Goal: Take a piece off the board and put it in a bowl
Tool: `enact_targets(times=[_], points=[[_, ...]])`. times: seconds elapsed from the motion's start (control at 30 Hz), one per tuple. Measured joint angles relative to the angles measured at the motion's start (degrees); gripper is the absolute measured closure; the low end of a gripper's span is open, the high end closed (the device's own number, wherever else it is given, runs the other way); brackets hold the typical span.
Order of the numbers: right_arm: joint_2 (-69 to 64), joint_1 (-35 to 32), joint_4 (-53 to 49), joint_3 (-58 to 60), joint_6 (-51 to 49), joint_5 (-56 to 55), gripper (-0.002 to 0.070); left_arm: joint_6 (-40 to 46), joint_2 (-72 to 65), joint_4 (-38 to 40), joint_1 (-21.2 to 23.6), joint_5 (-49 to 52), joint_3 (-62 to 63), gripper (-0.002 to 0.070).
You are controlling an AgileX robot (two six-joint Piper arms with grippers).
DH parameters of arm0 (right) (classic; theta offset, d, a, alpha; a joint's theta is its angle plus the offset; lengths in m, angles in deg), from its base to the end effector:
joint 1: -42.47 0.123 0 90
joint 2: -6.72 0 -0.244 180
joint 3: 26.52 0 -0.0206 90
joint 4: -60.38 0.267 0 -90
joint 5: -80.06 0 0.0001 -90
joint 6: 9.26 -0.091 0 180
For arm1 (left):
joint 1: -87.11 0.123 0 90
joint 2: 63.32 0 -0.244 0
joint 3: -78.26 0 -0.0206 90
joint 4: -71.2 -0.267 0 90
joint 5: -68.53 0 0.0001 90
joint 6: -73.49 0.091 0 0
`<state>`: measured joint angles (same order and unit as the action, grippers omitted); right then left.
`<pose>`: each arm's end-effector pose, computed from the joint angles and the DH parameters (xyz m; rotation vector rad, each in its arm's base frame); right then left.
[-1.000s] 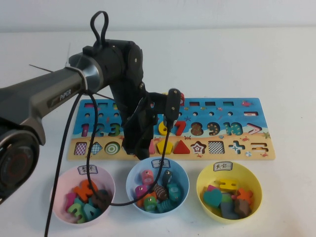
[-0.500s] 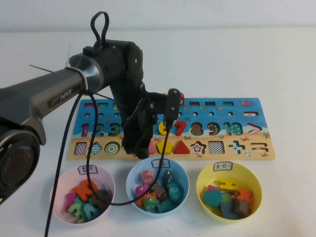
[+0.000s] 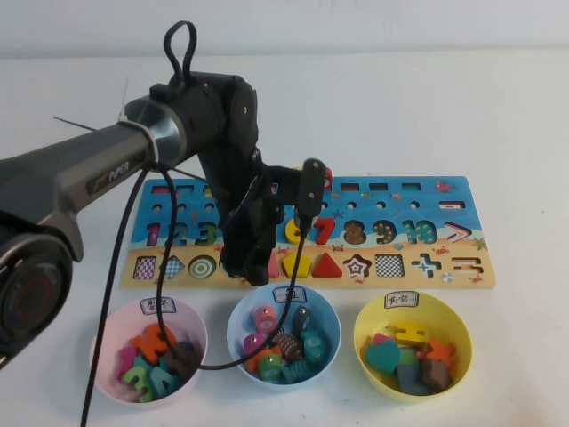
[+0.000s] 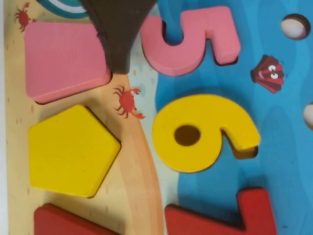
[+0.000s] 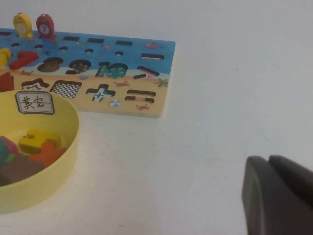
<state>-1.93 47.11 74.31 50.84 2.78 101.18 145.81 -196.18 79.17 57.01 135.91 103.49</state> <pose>0.1096 0.0168 0.1729 -0.1196 1.8575 0.1489 0.3703 -0.2281 0.1507 2.3005 1.9416 -0.1366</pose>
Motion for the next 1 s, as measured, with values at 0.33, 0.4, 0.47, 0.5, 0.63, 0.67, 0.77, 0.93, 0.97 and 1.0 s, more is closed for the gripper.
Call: enact_targets(times=[0.33,0.4,0.47,0.5,0.63,0.67,0.77,0.93,0.97,1.0], points=[[0.0,0.0,0.0,0.0,0.0,0.0,0.0694,-0.6,-0.8,0.0,0.0,-0.3,0.0,0.0225],[0.0,0.0,0.0,0.0,0.0,0.0,0.0694,-0.7,-0.8,0.0,0.0,-0.3,0.0,0.0225],[0.0,0.0,0.0,0.0,0.0,0.0,0.0694,-0.7,-0.8,0.0,0.0,-0.3,0.0,0.0225],[0.0,0.0,0.0,0.0,0.0,0.0,0.0694,-0.7,-0.8,0.0,0.0,-0.2,0.0,0.0225],[0.0,0.0,0.0,0.0,0.0,0.0,0.0694,-0.7,-0.8,0.0,0.0,0.5,0.1,0.0252],[0.0,0.0,0.0,0.0,0.0,0.0,0.0694,-0.7,-0.8,0.0,0.0,0.5,0.1,0.0266],[0.0,0.0,0.0,0.0,0.0,0.0,0.0694,-0.7,-0.8,0.0,0.0,0.7,0.2,0.0317],[0.0,0.0,0.0,0.0,0.0,0.0,0.0694,-0.8,-0.8,0.0,0.0,1.0,0.2,0.0389],[0.0,0.0,0.0,0.0,0.0,0.0,0.0694,-0.9,-0.8,0.0,0.0,1.0,0.2,0.0392],[0.0,0.0,0.0,0.0,0.0,0.0,0.0694,-0.8,-0.8,0.0,0.0,1.0,0.2,0.0392]])
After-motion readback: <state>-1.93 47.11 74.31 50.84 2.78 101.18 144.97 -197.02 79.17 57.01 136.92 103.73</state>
